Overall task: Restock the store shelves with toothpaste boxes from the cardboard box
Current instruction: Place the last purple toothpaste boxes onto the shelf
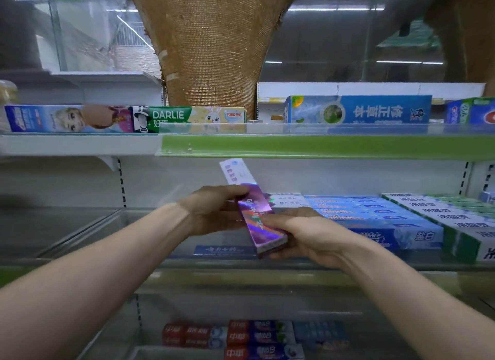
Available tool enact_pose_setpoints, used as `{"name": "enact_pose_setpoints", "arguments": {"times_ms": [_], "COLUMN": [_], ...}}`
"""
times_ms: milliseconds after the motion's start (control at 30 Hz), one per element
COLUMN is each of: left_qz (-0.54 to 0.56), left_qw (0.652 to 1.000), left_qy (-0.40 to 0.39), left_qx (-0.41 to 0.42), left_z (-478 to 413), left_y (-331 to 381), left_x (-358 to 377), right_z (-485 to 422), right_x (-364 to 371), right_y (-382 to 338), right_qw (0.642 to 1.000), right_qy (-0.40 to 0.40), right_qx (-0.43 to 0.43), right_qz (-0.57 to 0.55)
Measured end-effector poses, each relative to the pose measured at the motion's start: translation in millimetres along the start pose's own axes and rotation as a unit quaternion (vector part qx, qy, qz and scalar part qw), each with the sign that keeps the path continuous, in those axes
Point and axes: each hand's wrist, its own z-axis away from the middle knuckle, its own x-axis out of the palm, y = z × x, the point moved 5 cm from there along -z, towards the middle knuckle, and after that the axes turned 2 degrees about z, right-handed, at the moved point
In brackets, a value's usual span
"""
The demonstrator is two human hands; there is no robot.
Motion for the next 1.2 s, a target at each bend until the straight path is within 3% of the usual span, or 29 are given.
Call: {"name": "enact_pose_setpoints", "arguments": {"times_ms": [100,200,267,367,433,500,567,700,867,1033,1200], "left_qz": [-0.034,-0.112,-0.215,-0.384,-0.485,-0.564,-0.598,-0.599,-0.592,-0.544,-0.551], "left_qw": [0.999,0.993,0.976,0.919,0.866,0.815,0.787,0.784,0.79,0.829,0.821], "left_qy": [0.001,0.021,0.037,0.046,0.051,0.033,0.008,-0.007,-0.008,-0.011,0.017], "left_qx": [-0.006,0.001,0.023,0.075,0.108,0.13,0.151,0.163,0.157,0.128,0.149], "left_z": [3,2,0,1,1,1,0,-4,-12,-19,-25], "left_y": [-1,11,19,27,30,29,26,21,18,12,14], "left_x": [15,9,1,1,3,10,18,25,16,-10,-11], "right_z": [-4,-1,-1,-2,-3,-7,-14,-22,-25,-30,-43], "right_x": [10,4,-13,-39,-47,-48,-46,-44,-52,-62,-64], "right_y": [4,-2,-14,-38,-49,-53,-48,-29,-17,-8,-9], "right_qw": [0.999,0.996,0.979,0.939,0.891,0.843,0.806,0.776,0.807,0.818,0.809], "right_qy": [-0.004,0.009,0.074,0.19,0.228,0.218,0.184,0.13,0.119,0.112,0.119], "right_qx": [-0.005,-0.013,-0.054,-0.153,-0.176,-0.159,-0.144,-0.102,-0.092,-0.082,-0.094], "right_qz": [-0.051,0.092,0.182,0.244,0.351,0.465,0.544,0.609,0.571,0.558,0.568]}}
